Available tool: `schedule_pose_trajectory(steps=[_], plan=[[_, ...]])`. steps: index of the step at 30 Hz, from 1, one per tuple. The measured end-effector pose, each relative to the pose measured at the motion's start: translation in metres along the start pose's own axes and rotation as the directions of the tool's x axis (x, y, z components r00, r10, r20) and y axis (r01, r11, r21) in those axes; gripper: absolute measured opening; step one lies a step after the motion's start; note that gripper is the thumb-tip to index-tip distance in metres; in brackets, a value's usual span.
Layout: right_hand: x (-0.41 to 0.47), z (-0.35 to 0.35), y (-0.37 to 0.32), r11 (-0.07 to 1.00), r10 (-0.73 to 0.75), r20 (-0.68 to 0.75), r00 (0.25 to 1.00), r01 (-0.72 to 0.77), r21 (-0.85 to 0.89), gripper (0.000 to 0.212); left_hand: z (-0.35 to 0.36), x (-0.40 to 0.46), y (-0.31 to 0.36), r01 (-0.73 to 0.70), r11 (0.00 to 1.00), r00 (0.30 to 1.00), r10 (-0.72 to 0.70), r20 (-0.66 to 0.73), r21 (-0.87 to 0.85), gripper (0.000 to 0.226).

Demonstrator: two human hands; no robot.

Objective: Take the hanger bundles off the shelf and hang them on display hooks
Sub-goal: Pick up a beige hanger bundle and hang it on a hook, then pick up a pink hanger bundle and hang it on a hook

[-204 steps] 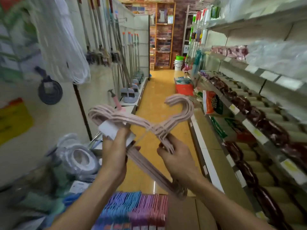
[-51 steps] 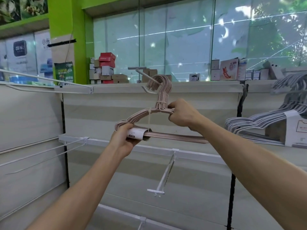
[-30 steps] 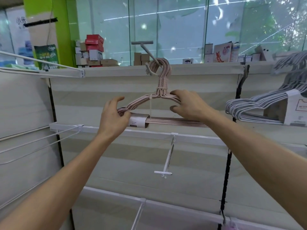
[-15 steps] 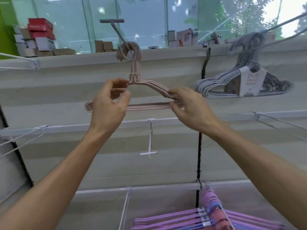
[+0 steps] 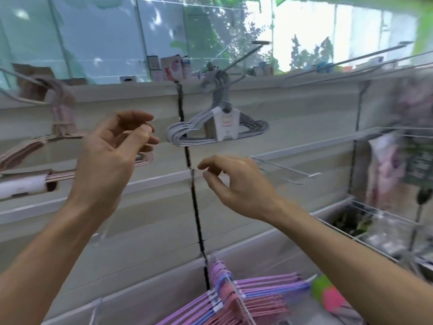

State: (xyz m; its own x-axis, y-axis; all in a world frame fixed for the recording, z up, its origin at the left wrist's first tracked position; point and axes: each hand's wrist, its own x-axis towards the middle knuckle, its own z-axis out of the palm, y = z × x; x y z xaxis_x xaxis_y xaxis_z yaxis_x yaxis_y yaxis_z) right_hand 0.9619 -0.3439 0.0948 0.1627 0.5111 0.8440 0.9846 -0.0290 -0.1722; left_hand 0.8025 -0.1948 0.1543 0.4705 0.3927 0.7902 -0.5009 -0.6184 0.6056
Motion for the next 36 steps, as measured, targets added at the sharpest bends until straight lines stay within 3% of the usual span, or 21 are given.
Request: schedule_pose_trajectory(steps=[9, 18, 27, 36], plan=[[-0.083, -0.131, 0.067, 0.978, 0.158, -0.027, 0.987, -0.16, -0.136, 0.018, 0.154, -0.016, 0.017, 0.03, 0.97, 0.994, -0.003, 0.108, -0.243, 0.014], [-0.198, -0.292, 0.135, 0.877, 0.375, -0.049, 0.926, -0.371, -0.305, 0.021, 0.353, -0.054, 0.048, 0.135, 0.892, 0.957, -0.004, 0.289, -0.432, 0.014], [-0.299, -0.429, 0.175, 0.689, 0.561, -0.185, 0.807, -0.579, -0.436, 0.019, 0.522, -0.08, 0.086, 0.239, 0.796, 0.889, 0.05, 0.455, -0.556, 0.014], [-0.379, -0.508, 0.218, 0.47, 0.686, -0.306, 0.66, -0.723, -0.506, 0.02, 0.663, -0.107, 0.089, 0.375, 0.706, 0.8, 0.08, 0.594, -0.601, 0.011]])
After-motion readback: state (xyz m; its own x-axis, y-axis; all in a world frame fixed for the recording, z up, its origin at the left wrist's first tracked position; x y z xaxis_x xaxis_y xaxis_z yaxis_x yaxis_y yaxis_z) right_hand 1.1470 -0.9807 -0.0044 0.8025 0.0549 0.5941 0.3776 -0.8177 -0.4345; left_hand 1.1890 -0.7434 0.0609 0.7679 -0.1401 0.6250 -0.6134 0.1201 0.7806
